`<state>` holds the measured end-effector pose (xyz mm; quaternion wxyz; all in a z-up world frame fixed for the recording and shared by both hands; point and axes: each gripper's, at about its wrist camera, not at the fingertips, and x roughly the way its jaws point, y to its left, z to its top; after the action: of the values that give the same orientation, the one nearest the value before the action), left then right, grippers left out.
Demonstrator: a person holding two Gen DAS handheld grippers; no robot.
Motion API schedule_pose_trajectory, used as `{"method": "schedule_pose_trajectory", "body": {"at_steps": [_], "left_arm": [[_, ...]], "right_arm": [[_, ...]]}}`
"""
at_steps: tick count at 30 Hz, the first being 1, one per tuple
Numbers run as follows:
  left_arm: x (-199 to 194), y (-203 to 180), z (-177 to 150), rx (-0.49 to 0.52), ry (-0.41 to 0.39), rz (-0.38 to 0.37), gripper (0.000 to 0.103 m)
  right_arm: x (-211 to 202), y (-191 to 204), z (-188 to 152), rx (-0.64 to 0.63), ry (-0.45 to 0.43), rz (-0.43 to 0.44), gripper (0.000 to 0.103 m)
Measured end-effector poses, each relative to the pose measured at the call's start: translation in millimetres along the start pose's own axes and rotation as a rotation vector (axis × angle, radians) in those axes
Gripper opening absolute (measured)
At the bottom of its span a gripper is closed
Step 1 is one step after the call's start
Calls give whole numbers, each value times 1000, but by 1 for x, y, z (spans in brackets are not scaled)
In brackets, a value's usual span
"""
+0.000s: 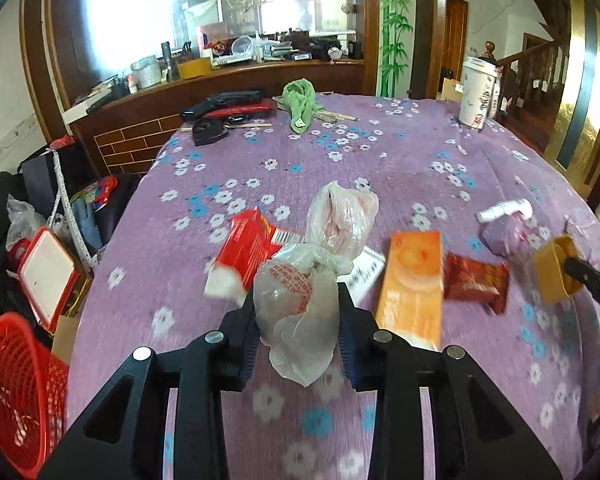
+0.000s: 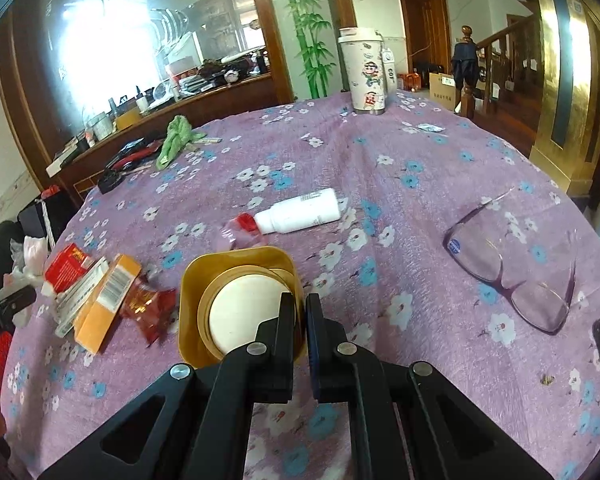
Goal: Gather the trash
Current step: 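Grasp the yellow round container with the right tool while the left tool grasps the white plastic bag, then lift the yellow container and plastic bag up off the table with both tools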
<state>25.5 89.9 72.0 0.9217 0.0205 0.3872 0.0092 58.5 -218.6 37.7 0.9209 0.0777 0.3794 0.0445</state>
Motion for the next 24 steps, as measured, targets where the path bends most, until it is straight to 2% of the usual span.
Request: {"method": "schedule_pose_trajectory", "body": {"at_steps": [4,11,15,24], "left_arm": [[-24,-1,-22,-3,-27,12,33],[-58,4,-57,-21,-74,32,33],[-69,11,-79,-52,-70,34,33],[-78,20,-101,-99,-77,37,33]], "right_arm": [[-18,29,-10,-87,2,13,5],[-56,83,-40,-226,-15,92,6],[-67,103,-57,-275,-17,117,6],[-73,128,-75,-336,2,128,6]]}}
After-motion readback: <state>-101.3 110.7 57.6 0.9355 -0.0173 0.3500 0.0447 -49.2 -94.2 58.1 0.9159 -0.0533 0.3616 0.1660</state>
